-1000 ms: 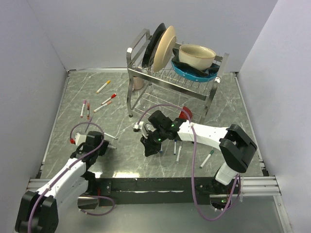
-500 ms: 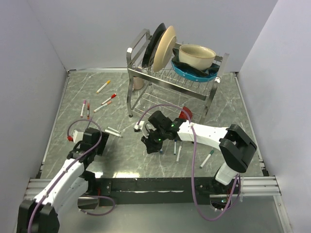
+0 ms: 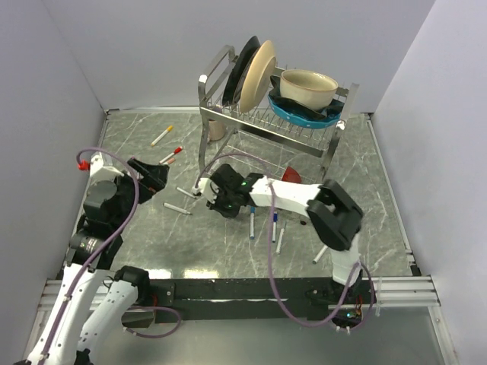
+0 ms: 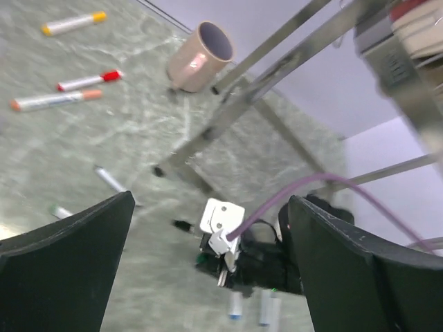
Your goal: Open the pen caps
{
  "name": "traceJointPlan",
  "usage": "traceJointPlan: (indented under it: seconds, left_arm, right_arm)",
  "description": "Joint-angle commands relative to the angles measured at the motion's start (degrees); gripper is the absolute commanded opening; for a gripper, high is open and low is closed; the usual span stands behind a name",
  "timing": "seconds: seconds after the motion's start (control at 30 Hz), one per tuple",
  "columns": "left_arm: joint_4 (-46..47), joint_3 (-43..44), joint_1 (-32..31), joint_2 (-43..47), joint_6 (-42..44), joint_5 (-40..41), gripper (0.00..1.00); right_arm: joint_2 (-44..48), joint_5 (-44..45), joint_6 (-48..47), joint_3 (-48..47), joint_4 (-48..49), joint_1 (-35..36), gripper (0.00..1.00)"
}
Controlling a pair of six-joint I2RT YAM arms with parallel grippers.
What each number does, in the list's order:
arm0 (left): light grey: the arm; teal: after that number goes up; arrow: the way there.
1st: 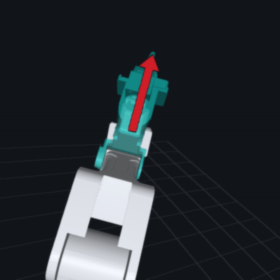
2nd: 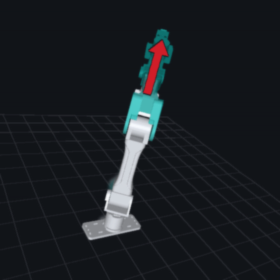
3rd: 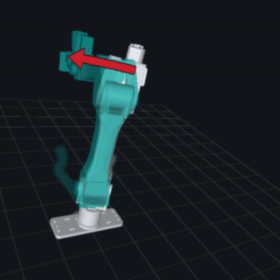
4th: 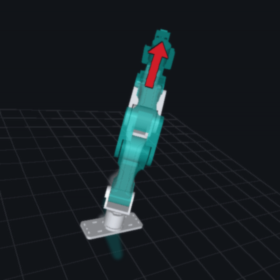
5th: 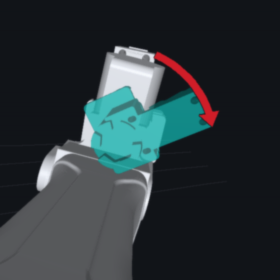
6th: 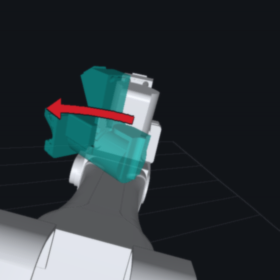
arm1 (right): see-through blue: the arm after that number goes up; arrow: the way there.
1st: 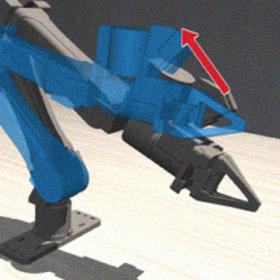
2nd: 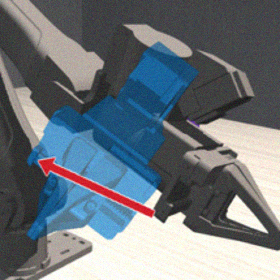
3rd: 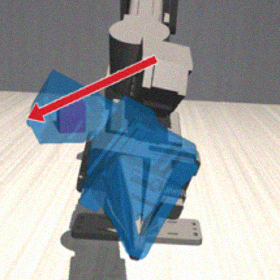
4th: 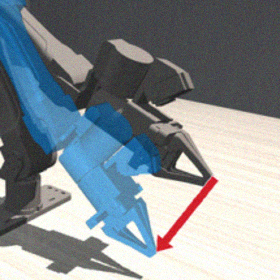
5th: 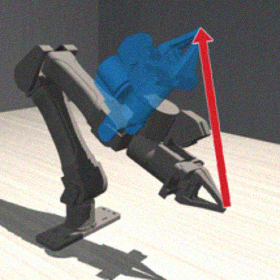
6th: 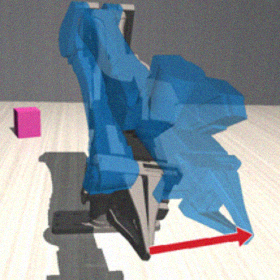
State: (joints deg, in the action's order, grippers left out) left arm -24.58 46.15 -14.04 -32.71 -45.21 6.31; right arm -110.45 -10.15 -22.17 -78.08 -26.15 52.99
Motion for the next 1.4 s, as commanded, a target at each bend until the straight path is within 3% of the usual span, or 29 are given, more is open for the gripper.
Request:
traceJointPlan:
  seconds: [0.0, 0.07, 0.17, 0.4, 0.63, 0.73, 0.8, 0.93, 1.03, 1.1, 1.13, 1.2, 1.23, 1.37]
  left_arm:
    - [-4.87, -1.84, 0.33, -2.71, 14.80, 0.55, 0.99]
    - [-2.85, -5.78, 0.33, -2.01, 14.54, 1.16, 1.00]
    - [-3.10, -4.85, 0.33, -1.13, 14.98, 2.29, 1.00]
    - [-2.40, -5.81, 0.33, 3.08, 14.63, 4.86, 0.99]
    - [-1.97, -6.07, 0.33, 3.53, 14.80, 4.24, 0.99]
    - [-1.70, -6.34, 0.33, 3.18, 14.89, 3.80, 0.99]
    - [-1.70, -6.42, 0.33, 2.65, 14.89, 3.80, 0.99]
    - [-1.96, -6.51, 0.68, 1.51, 13.49, 4.68, 0.99]
    - [-2.49, -6.95, 0.86, -0.42, 10.95, 4.34, 0.88]
    - [-3.54, -7.56, 0.77, -2.62, 4.48, 3.81, 0.65]
    - [-2.68, -8.70, 0.86, -3.06, 1.73, 1.10, 0.36]
    - [-0.57, -13.60, 0.86, -3.68, -7.37, -1.81, 0.06]
    - [0.31, -15.37, 0.86, -3.85, -10.39, -2.61, 0.01]
    - [4.00, -21.62, 0.86, -7.26, -20.34, -3.06, 0.01]
  right_arm:
    - [-5.19, 4.08, -3.05, -7.15, -3.81, 0.27, 0.11]
    - [-6.17, 4.70, -3.23, -8.57, -4.17, 0.36, 0.13]
    - [-7.58, 5.14, -3.05, -10.33, -4.52, 0.27, 0.18]
    - [-9.17, 6.37, -2.00, -11.48, -4.70, 0.27, 0.44]
    - [-3.64, 6.73, -1.64, -9.55, -4.43, 0.09, 0.47]
    - [0.93, 4.54, -2.61, -7.27, -4.96, 0.09, 0.48]
    - [5.76, -0.03, -4.97, -5.68, -6.45, 0.09, 0.55]
    - [15.16, -10.83, -10.86, 0.98, -10.14, 0.09, 0.59]
    - [21.49, -16.99, -13.68, 6.51, -11.20, 0.01, 0.58]
    - [24.40, -19.63, -12.81, 8.82, -10.06, -0.08, 0.57]
    - [25.28, -20.86, -12.55, 10.31, -9.89, -0.08, 0.57]
    - [25.55, -22.36, -12.28, 11.02, -10.23, -0.08, 0.56]
    - [25.55, -22.71, -12.28, 11.11, -10.50, -0.17, 0.56]
    - [25.99, -22.45, -12.80, 11.64, -11.03, -0.26, 0.55]
